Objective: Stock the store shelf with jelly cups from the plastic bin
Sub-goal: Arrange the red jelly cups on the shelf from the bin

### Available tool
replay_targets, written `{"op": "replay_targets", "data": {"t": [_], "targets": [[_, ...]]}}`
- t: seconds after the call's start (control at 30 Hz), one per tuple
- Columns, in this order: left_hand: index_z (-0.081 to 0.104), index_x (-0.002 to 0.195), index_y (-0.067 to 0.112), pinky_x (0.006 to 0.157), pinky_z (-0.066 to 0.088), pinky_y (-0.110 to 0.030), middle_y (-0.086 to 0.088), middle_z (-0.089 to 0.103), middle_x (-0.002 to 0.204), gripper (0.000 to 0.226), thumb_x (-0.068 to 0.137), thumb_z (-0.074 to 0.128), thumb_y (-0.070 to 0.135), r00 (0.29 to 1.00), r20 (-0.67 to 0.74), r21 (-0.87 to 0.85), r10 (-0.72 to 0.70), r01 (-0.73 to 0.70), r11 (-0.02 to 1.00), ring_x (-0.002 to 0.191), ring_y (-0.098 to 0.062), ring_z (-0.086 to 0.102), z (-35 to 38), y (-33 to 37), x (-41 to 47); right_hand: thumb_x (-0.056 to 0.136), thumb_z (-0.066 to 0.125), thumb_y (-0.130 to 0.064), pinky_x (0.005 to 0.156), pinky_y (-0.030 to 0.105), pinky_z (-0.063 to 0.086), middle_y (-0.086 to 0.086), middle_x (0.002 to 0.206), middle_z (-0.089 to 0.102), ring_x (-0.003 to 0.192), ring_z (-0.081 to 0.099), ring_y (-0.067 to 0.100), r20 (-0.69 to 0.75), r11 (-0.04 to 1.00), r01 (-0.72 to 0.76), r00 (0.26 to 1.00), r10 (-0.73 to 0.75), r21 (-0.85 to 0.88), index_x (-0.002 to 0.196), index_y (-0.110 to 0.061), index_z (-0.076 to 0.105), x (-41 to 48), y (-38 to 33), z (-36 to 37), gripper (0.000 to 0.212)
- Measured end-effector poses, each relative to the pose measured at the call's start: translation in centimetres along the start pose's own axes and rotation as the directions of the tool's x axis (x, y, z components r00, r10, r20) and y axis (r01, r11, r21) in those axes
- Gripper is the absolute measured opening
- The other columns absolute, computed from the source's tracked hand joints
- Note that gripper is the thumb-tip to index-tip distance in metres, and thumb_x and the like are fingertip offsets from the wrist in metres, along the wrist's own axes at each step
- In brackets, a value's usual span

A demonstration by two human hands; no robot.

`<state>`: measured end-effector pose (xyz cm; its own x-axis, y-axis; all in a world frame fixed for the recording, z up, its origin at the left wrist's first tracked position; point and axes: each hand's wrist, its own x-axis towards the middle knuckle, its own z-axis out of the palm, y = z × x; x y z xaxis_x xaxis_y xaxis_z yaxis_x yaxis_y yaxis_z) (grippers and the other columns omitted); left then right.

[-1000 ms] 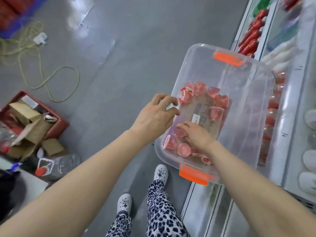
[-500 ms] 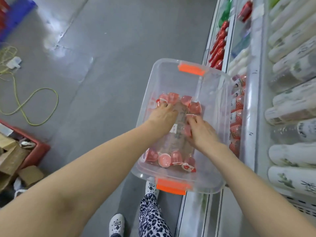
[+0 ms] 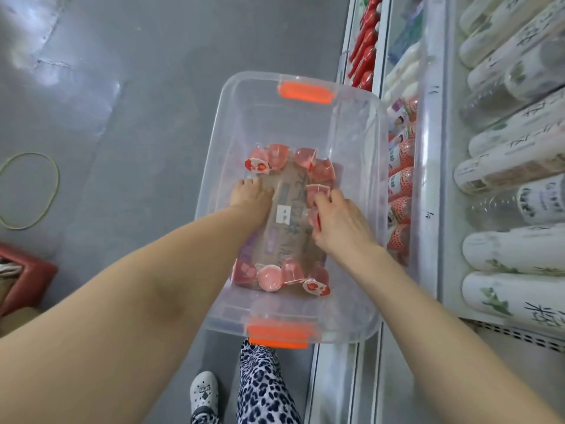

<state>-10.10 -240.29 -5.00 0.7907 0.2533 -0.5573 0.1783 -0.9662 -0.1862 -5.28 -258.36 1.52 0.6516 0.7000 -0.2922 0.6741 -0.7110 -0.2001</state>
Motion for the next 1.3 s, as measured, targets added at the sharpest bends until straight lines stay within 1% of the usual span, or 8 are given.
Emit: {"op": "replay_targets", "data": {"t": [0.13,0.23,0.47,0.63,0.83,1.0,1.17,1.3], "targets": [[0.041,0.137,0.018,0.098,0.037,-0.037,-0.010,0.051,0.133,0.044,0.095,0.051,0.022,0.992,0.104,0.139,0.077,-0.091,0.986,0.122,-0.032,0.049,-0.7,0.5,-1.6,0.092,0.058,-0.019,0.084,0.042,0.049,0.014,0.120,0.045,0.095,0.056,0.033,-0.034,0.999,-0.006,0.999,0.007,0.051,0.125,-0.013,0.048,-0.4,-0.4,-0.7,0.036],[0.040,0.137,0.015,0.087,0.042,-0.037,-0.012,0.049,0.131,0.042,0.096,0.050,0.020,0.990,0.053,0.051,0.129,-0.131,0.990,0.118,-0.033,0.053,-2.6,0.3,-3.8,0.094,0.054,-0.023,0.081,0.042,0.049,0.015,0.115,0.044,0.090,0.055,0.035,-0.092,0.996,-0.021,0.995,0.029,0.086,0.122,-0.011,0.051,-1.1,-1.0,-1.8,0.031],[0.039,0.133,0.010,0.087,0.045,-0.037,-0.013,0.049,0.128,0.057,0.087,0.068,0.028,0.952,-0.205,-0.251,0.228,-0.276,0.928,0.112,-0.032,0.054,-5.5,-1.1,-12.4,0.093,0.055,-0.029,0.086,0.035,0.046,0.011,0.114,0.047,0.097,0.053,0.025,-0.227,0.988,-0.037,0.971,0.070,0.149,0.127,-0.014,0.051,-5.7,-3.1,-5.8,0.038],[0.048,0.117,0.011,0.076,0.029,-0.023,0.000,0.049,0.102,0.046,0.078,0.070,0.021,0.876,-0.445,-0.488,0.186,-0.411,0.770,0.097,-0.020,0.048,-5.3,-1.6,-19.5,0.087,0.061,-0.028,0.082,0.030,0.038,0.008,0.114,0.051,0.102,0.053,0.025,-0.363,0.979,-0.079,0.920,0.144,0.188,0.129,-0.018,0.050,-12.3,-5.3,-6.7,0.044],[0.054,0.109,0.010,0.073,0.030,-0.028,-0.001,0.054,0.092,0.045,0.070,0.064,0.029,0.685,-0.676,-0.358,0.271,-0.627,0.692,0.087,-0.028,0.053,-5.0,-0.3,-28.3,0.082,0.066,-0.026,0.083,0.032,0.039,0.014,0.109,0.056,0.101,0.054,0.034,-0.503,0.963,-0.180,0.825,0.258,0.199,0.124,-0.013,0.053,-23.4,-8.2,-6.4,0.045],[0.061,0.122,0.019,0.091,0.042,-0.037,-0.009,0.057,0.109,0.052,0.075,0.062,0.040,0.586,-0.733,-0.262,0.345,-0.712,0.652,0.104,-0.029,0.053,-4.6,2.3,-36.0,0.081,0.068,-0.032,0.080,0.038,0.044,0.012,0.107,0.058,0.099,0.054,0.032,-0.592,0.925,-0.290,0.711,0.380,0.244,0.123,-0.015,0.051,-35.0,-10.7,-6.2,0.049],[0.051,0.134,0.019,0.093,0.041,-0.034,-0.008,0.055,0.117,0.058,0.082,0.072,0.033,0.468,-0.723,-0.173,0.508,-0.835,0.523,0.110,-0.025,0.052,-5.6,7.2,-44.3,0.079,0.071,-0.033,0.076,0.032,0.039,0.009,0.104,0.059,0.096,0.055,0.031,-0.675,0.858,-0.406,0.541,0.502,0.313,0.115,-0.015,0.052,-47.5,-12.8,-6.7,0.044],[0.052,0.112,0.019,0.074,0.042,-0.029,0.004,0.057,0.101,0.046,0.077,0.075,0.037,0.416,-0.743,-0.193,0.525,-0.884,0.426,0.089,-0.016,0.055,-6.8,12.3,-50.5,0.080,0.070,-0.034,0.080,0.032,0.041,0.007,0.109,0.058,0.101,0.053,0.027,-0.713,0.788,-0.492,0.392,0.581,0.371,0.119,-0.017,0.053,-57.0,-14.2,-7.7,0.046]]}}
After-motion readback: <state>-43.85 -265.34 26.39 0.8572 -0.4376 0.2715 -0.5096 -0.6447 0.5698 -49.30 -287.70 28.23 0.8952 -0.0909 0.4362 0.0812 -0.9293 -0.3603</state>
